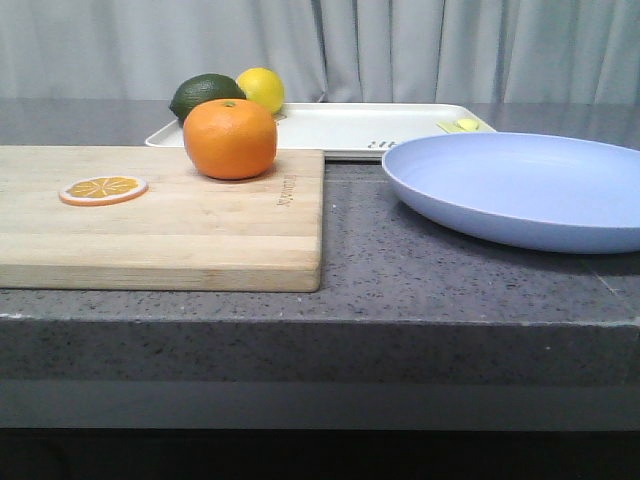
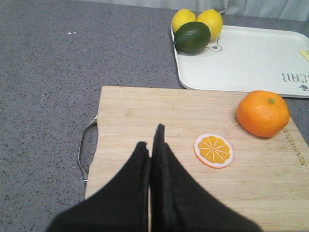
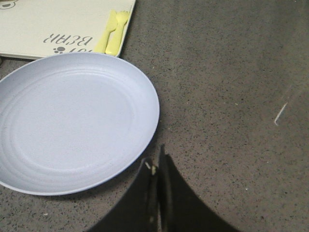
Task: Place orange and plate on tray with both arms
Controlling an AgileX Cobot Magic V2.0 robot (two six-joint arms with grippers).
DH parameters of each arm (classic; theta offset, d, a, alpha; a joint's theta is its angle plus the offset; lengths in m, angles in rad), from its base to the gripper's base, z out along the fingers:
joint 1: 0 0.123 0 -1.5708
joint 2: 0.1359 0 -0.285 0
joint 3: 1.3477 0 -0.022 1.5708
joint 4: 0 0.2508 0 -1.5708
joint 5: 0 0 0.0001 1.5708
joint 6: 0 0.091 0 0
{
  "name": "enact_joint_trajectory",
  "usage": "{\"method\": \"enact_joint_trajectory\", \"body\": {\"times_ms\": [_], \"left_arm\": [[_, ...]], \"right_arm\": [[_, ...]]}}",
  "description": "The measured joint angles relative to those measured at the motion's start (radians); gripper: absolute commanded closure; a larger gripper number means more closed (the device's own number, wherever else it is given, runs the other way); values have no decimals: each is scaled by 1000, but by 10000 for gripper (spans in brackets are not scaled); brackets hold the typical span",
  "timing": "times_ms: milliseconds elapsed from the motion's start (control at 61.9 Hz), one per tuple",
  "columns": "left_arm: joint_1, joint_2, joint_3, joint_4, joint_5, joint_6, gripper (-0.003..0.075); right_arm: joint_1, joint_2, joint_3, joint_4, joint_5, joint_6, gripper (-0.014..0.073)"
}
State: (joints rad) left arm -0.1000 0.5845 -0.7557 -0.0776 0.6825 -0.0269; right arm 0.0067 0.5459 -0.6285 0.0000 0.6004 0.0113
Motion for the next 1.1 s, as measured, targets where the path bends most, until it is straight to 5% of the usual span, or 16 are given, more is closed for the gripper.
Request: {"method": "enact_joint_trajectory", "body": {"times_ms": [210,436,533,695,937,1099], "left_arm": [[0,25,0,2,0,0,683],[0,29,0,4,0,0,294],[0,29,0,4,0,0,183],[-16,29,0,6,-7,0,169],[-224,107,-36,8,-62,27,167],[-350,244,-120,10,-73,32,85]], "right_arm": [[0,1,0,0,2,0,589],[0,4,0,0,25,0,104],[0,4,0,0,33,0,-27],[0,4,0,0,37,0,-40],[0,4,0,0,41,0,-40],[0,4,0,0,41,0,-40]]}}
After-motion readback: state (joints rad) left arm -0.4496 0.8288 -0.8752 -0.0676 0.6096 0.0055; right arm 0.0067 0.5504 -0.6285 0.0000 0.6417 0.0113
